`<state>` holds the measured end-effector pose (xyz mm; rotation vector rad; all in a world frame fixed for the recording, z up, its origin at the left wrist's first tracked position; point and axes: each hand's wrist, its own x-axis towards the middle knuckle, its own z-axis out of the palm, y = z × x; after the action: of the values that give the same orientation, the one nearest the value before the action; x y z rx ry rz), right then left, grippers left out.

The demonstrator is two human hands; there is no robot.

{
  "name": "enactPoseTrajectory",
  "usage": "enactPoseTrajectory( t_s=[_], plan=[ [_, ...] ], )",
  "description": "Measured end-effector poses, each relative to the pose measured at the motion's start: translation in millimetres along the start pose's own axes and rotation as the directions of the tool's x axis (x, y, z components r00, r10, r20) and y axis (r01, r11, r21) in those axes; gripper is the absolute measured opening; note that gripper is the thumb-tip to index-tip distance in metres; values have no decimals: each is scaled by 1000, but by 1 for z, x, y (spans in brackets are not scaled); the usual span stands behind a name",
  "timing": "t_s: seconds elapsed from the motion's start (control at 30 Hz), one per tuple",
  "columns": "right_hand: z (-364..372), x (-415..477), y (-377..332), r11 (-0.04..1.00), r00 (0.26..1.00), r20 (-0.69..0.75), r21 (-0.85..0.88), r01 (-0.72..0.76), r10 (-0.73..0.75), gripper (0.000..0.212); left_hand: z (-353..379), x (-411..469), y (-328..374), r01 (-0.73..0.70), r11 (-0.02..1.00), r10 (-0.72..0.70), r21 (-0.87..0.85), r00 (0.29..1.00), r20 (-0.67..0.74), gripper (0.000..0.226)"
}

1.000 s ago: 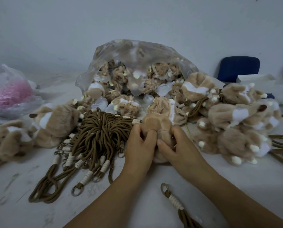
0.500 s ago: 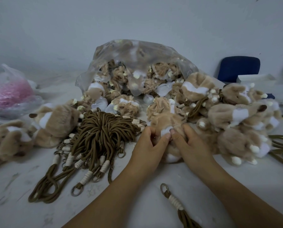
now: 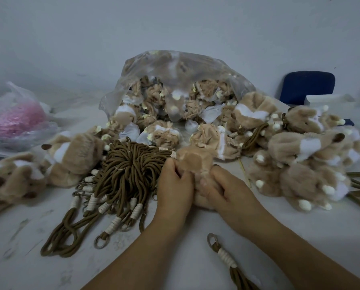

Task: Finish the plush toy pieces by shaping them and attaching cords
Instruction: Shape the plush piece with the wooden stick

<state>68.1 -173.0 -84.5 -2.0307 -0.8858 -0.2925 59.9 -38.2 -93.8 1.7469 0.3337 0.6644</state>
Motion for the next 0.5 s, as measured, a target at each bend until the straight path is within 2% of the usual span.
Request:
enactPoseTrajectory(
  t_s=[0.1,0.2,0.3,0.4,0.5],
  plan=[
    [-6,0,7,968,975,-64,154,-199,211,23,1,-4,5,-128,988,121,85,989,83,29],
    [-11,0,10,885,939,-19,342,-316,342,11,4,-12,9,-252,961,227,111,953,199,31],
    [-11,4,13,884,901,-110,271,-380,420,10,5,-17,9,-345,930,303,130,917,261,29],
    [-10,7,14,876,872,-213,313,-366,441,11,5,-17,12,-415,905,393,90,899,194,16],
    [-11,8,14,723,875,-142,632,-280,463,21,4,-15,12,-421,907,417,29,904,92,15]
  ],
)
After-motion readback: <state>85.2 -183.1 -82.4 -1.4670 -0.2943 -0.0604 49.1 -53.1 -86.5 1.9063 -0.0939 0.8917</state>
